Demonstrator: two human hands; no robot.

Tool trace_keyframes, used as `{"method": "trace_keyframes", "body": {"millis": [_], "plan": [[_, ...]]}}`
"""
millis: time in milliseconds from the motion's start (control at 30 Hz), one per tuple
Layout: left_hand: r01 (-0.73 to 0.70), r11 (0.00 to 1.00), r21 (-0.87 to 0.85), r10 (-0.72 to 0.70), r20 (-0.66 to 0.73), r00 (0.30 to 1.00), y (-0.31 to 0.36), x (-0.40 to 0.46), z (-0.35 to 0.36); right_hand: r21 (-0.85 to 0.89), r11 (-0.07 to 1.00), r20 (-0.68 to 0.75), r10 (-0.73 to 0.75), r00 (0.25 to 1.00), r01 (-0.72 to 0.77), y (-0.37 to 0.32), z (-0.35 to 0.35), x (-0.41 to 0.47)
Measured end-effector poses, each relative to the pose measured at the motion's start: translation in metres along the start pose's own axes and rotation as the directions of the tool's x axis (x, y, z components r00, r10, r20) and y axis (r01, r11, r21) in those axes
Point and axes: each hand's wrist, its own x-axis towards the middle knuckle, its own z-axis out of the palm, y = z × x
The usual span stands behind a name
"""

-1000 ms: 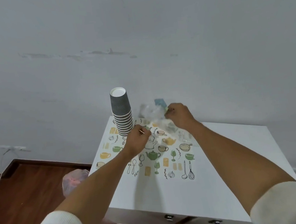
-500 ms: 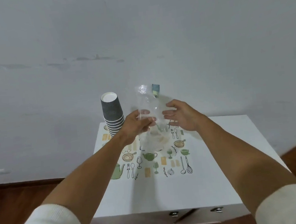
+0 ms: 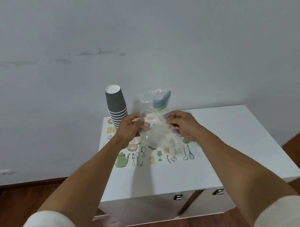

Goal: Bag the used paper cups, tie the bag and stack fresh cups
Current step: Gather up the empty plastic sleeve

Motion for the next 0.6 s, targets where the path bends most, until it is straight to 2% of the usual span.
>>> {"method": "trace_keyframes", "body": {"millis": [133,233,333,400,467,533,600], "plan": [[0.060,0.996,-0.061,-0.056,0.052,0.997,0.000,-0.034,0.000,0.046,0.999,0.023,0.000,1.000,-0.001,0.006,0.010,-0.027],[0.138,0.949,-0.284,-0.133,0.035,0.990,-0.006,-0.058,0.001,0.137,0.991,0.019,0.002,1.000,-0.004,0.018,0.023,-0.044],[0.262,0.851,-0.456,-0.283,0.023,0.959,-0.020,-0.089,-0.011,0.104,0.995,0.008,-0.005,1.000,0.004,0.036,0.037,-0.059],[0.413,0.821,-0.395,-0.401,0.117,0.909,-0.031,-0.111,-0.021,0.071,0.997,0.022,-0.012,1.000,0.011,0.049,0.050,-0.070],[0.505,0.816,-0.280,-0.464,0.204,0.862,-0.039,-0.133,-0.030,-0.003,0.998,0.041,-0.061,0.997,0.061,0.059,0.066,-0.084],[0.514,0.825,-0.234,-0.461,0.246,0.853,-0.044,-0.150,-0.039,-0.043,0.992,0.047,-0.119,0.992,0.121,0.065,0.081,-0.094],[0.488,0.836,-0.251,-0.439,0.228,0.869,-0.047,-0.165,-0.051,-0.046,0.992,0.025,-0.112,0.993,0.114,0.068,0.095,-0.098]]}}
